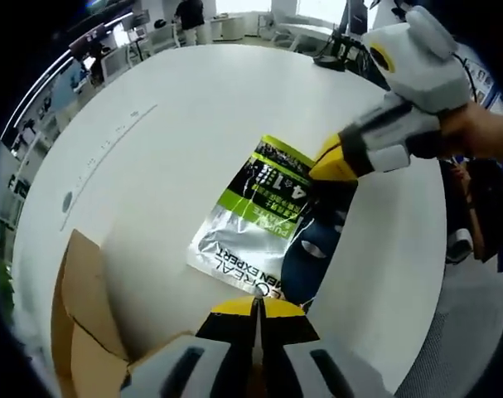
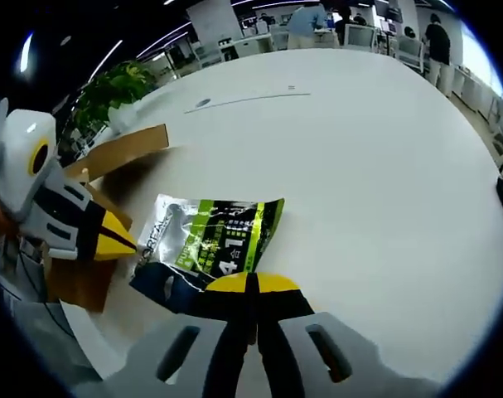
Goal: Operate the shoe box by opening the lid, removing the specified soft item, and placing it in the target area until the item is outside and the box remains undamaged.
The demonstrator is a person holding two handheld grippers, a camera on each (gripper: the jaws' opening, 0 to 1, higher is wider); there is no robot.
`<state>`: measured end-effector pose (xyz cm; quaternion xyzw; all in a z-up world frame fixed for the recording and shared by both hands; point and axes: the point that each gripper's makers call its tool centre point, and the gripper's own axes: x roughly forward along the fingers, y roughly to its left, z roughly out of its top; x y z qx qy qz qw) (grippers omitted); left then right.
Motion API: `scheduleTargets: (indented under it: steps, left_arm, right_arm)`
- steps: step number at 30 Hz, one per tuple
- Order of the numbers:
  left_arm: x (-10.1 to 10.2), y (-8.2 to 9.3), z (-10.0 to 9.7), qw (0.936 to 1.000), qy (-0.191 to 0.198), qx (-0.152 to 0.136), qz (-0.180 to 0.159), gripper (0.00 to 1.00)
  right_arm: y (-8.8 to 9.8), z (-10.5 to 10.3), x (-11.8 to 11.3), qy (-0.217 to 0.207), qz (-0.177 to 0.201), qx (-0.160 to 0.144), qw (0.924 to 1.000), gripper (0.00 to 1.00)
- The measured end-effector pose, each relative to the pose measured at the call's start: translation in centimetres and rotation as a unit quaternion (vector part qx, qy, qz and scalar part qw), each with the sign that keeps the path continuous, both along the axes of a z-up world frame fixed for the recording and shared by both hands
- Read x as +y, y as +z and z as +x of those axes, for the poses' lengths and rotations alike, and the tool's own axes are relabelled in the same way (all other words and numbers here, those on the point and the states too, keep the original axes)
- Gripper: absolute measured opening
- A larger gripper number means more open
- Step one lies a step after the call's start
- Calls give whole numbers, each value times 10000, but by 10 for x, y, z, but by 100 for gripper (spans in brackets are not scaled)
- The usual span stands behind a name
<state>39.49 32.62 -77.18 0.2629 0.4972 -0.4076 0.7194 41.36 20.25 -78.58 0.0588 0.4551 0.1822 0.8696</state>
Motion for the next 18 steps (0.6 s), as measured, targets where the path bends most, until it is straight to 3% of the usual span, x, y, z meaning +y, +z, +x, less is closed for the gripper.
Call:
scheduleTargets:
  steps: [8, 15, 18]
  left_arm:
    - [3, 15, 6, 9995, 70, -210, -214, 6]
    - [-4, 38, 5, 9958, 400, -163, -801, 11]
    - [-3, 46, 4, 9951, 408, -214, -879, 13]
  right_arm:
    - [-1, -2, 1, -220, 9, 20, 9998, 0]
    - [1, -2, -1, 76, -304, -210, 9993, 4]
    - [4, -3, -2, 184, -417, -279, 9986, 5]
